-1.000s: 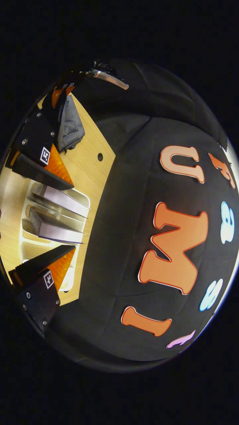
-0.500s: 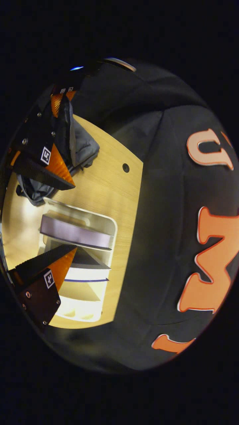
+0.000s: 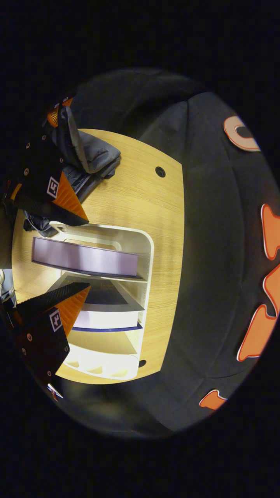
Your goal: Open the schoolbag, grab two books from the bookshelf and put them into the schoolbag.
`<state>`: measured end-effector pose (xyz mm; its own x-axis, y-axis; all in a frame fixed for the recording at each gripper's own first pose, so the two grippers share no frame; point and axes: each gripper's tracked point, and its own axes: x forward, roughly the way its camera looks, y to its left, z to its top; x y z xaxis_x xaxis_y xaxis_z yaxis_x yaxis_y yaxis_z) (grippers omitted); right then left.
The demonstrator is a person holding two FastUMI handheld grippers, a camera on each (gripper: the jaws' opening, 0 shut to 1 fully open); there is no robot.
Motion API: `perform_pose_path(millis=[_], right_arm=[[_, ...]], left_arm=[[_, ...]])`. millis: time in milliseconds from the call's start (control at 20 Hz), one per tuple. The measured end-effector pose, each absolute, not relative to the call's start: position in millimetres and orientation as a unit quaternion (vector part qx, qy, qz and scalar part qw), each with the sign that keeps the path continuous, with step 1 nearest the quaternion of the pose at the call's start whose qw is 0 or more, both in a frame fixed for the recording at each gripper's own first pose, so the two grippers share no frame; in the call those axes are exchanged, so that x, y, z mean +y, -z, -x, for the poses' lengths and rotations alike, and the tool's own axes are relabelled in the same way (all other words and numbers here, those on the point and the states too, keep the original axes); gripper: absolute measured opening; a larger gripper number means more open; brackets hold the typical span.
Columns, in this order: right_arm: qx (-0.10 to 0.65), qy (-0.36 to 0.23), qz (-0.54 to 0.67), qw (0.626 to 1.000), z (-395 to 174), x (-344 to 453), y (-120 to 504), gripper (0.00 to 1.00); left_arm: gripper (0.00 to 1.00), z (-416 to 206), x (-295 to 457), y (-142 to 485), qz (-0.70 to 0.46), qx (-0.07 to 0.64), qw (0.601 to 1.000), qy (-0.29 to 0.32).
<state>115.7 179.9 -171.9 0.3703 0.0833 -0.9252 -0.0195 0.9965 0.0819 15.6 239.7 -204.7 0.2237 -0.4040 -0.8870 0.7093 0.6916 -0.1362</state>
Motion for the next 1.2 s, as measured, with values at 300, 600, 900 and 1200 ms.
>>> perform_pose_path(millis=[300,600,900,1200], right_arm=[[0.616,-0.006,-0.044,0.787,-118.3,176.9,190.2,0.64],[0.636,0.014,-0.061,0.769,-116.5,174.1,197.2,0.38],[0.616,-0.004,-0.086,0.783,-109.1,169.4,170.1,0.35],[0.577,-0.017,-0.123,0.807,-93.6,148.6,121.5,0.33]], left_arm=[[0.04,-14.2,241.4,204.9,-0.151,0.511,0.765,0.363],[0.04,-12.4,241.0,206.9,-0.147,0.512,0.764,0.365],[0.04,-10.9,239.1,211.7,-0.137,0.516,0.764,0.364],[0.04,-8.7,231.2,218.8,-0.138,0.519,0.762,0.362]])
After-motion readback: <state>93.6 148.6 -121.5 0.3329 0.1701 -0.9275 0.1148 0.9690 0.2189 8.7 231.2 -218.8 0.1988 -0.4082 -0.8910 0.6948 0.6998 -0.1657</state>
